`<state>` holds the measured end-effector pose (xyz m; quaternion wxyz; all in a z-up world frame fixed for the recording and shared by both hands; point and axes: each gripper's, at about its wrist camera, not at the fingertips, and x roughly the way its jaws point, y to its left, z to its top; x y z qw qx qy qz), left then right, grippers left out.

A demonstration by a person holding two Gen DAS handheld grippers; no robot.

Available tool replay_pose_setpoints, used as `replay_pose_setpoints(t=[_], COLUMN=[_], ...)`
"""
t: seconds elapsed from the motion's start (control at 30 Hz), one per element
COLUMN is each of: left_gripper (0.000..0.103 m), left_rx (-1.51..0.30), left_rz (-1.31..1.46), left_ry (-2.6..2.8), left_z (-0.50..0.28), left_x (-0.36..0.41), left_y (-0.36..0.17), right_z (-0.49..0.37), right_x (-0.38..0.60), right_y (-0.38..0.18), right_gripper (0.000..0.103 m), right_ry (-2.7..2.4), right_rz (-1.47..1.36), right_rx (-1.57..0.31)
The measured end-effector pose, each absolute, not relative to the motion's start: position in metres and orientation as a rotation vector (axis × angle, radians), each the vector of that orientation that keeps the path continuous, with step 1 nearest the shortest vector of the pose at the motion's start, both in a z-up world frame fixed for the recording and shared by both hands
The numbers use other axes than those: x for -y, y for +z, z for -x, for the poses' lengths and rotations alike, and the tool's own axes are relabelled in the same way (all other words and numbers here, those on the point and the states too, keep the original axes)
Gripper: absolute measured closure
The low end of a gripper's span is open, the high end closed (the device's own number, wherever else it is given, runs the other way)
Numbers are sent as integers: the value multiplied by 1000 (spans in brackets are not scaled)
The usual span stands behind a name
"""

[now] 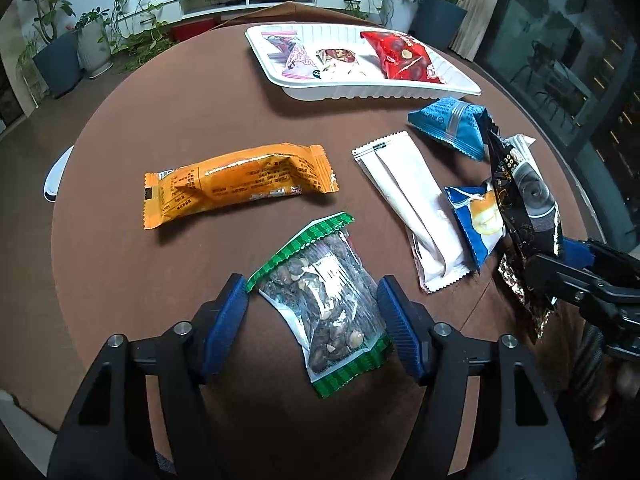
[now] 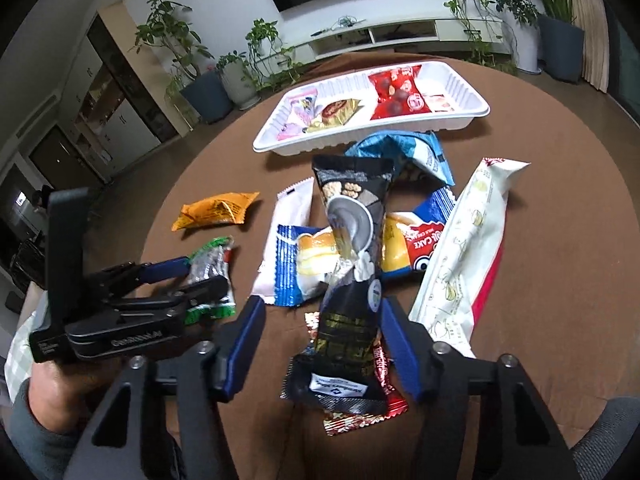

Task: Organize snacks
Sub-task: 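Grasp the green-edged nut packet with the left gripper while the right gripper grasps the black packet, then carry both packets over the white tray and open both grippers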

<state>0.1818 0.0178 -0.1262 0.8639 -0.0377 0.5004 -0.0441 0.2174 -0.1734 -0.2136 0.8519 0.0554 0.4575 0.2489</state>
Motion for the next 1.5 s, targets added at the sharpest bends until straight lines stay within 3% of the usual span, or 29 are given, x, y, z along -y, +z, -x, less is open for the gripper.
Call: replay_pose_setpoints(t=[0.07, 0.1, 0.2, 0.63, 1.5], left_gripper=[42, 56, 73, 81, 81], left_rx=[-1049, -1048, -1040, -1022, -965], left_rz=[77, 80, 79, 116, 239], left_ry=[-98, -104, -126, -169, -280], left_z=[-182, -182, -182, -176, -157], left_x=[-18, -18, -15, -15, -7], left_y=[-126, -125, -122, -118, -99], right_z=[-218, -218, -219, -214, -204], right_x=[174, 175, 178, 187, 203], right_y=[-216, -217, -219, -212, -199], right_gripper=[47, 51, 70, 79, 79], right_ry=[517, 513, 508, 531, 589], right_rz=[-117, -113, -113, -164, -298], right_rx=[-969, -972, -977, -954, -939])
